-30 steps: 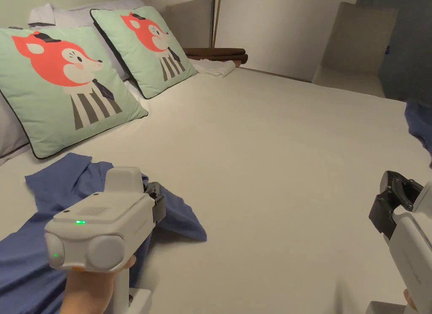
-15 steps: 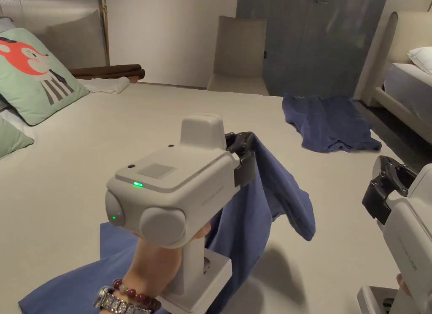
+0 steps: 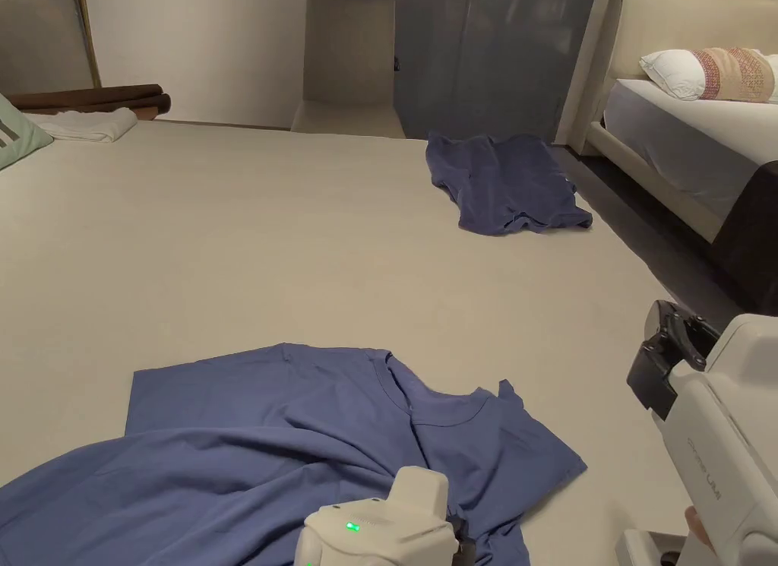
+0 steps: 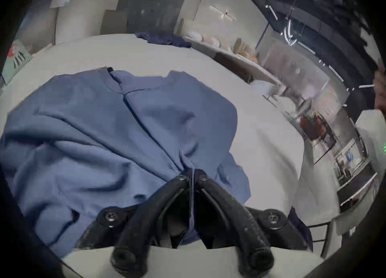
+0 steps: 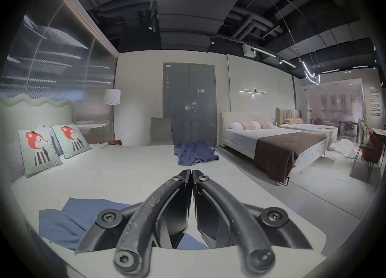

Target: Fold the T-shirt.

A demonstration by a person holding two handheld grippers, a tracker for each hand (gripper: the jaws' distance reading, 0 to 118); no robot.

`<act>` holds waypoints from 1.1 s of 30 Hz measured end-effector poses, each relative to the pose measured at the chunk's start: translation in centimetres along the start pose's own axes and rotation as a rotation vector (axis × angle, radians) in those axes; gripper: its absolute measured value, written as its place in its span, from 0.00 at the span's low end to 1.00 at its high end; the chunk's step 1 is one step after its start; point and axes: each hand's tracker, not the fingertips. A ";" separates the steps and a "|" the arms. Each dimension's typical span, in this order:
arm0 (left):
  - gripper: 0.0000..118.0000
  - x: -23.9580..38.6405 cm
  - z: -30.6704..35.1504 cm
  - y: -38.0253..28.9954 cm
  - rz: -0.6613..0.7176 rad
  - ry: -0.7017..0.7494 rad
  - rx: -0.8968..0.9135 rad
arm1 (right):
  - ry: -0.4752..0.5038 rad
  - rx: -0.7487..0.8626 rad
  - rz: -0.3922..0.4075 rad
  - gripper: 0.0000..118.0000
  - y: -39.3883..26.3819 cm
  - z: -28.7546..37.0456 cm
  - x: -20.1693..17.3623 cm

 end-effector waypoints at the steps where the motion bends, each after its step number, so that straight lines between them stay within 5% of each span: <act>1: 0.01 -0.4 1.0 1.0 0.051 -0.009 0.023 | 0.003 -0.003 0.001 0.00 -0.1 -0.1 -0.2; 2: 0.09 -0.8 2.0 1.7 0.080 -0.017 0.048 | 0.006 -0.003 0.001 0.00 -0.1 -0.2 -0.3; 3: 0.28 -1.4 3.7 2.6 0.094 -0.021 0.113 | 0.008 -0.002 0.000 0.00 -0.1 -0.4 -0.5; 5: 0.81 -2.8 7.3 4.8 0.092 0.029 0.228 | 0.016 0.004 -0.005 0.00 0.2 -0.7 -0.9; 6: 0.95 -3.5 9.7 5.8 0.079 0.085 0.297 | 0.020 0.012 -0.009 0.00 0.4 -0.8 -1.1; 7: 0.98 -4.3 12.5 6.7 0.061 0.147 0.399 | 0.025 0.020 -0.011 0.00 0.6 -1.0 -1.4; 15: 0.92 -8.9 29.7 8.0 -0.049 0.793 0.775 | 0.077 0.043 -0.033 0.00 0.8 -2.2 -4.3; 17: 0.60 -8.7 31.9 7.4 -0.073 0.877 0.785 | 0.088 0.039 -0.040 0.00 0.6 -2.4 -5.0; 19: 0.00 -9.0 33.3 7.0 -0.053 0.930 0.779 | 0.106 0.030 -0.040 0.00 0.5 -2.6 -5.7; 26: 0.00 -12.0 34.1 5.6 0.050 0.886 0.705 | 0.132 0.018 -0.015 0.00 0.4 -3.1 -7.3; 33: 0.00 -18.3 28.9 3.7 0.300 0.817 0.351 | 0.146 -0.013 0.005 0.00 -0.4 -3.8 -8.0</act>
